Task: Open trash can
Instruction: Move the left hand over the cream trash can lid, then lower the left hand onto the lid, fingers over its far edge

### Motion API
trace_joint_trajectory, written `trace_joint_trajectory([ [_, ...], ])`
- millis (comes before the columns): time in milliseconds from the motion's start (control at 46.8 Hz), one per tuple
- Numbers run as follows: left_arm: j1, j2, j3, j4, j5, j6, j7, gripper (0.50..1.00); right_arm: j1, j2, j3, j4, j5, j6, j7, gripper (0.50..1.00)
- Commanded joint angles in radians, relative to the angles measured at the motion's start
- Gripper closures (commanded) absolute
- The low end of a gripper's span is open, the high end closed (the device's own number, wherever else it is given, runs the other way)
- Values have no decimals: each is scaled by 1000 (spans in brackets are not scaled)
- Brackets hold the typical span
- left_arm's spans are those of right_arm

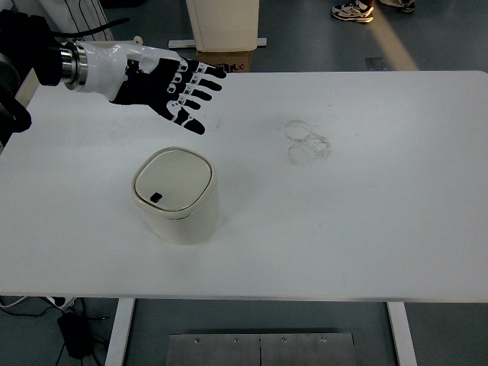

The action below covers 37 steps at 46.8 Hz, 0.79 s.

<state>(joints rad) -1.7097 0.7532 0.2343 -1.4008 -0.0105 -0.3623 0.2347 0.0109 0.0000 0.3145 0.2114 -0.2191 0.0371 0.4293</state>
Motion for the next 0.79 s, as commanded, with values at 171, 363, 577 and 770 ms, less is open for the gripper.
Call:
trace_joint_trajectory([
  [171, -56, 2, 36, -33, 1, -23, 21, 500, 9, 0, 0, 0, 1, 0, 0, 509],
  [363, -137, 0, 134, -90, 4, -78, 28, 500, 9, 0, 0, 0, 1, 0, 0, 509],
  [577, -226, 3, 194, -148, 4, -106, 28, 500, 9, 0, 0, 0, 1, 0, 0, 509],
  [770, -304, 17, 292, -173, 6, -136, 35, 500, 9, 0, 0, -1, 1, 0, 0, 509],
])
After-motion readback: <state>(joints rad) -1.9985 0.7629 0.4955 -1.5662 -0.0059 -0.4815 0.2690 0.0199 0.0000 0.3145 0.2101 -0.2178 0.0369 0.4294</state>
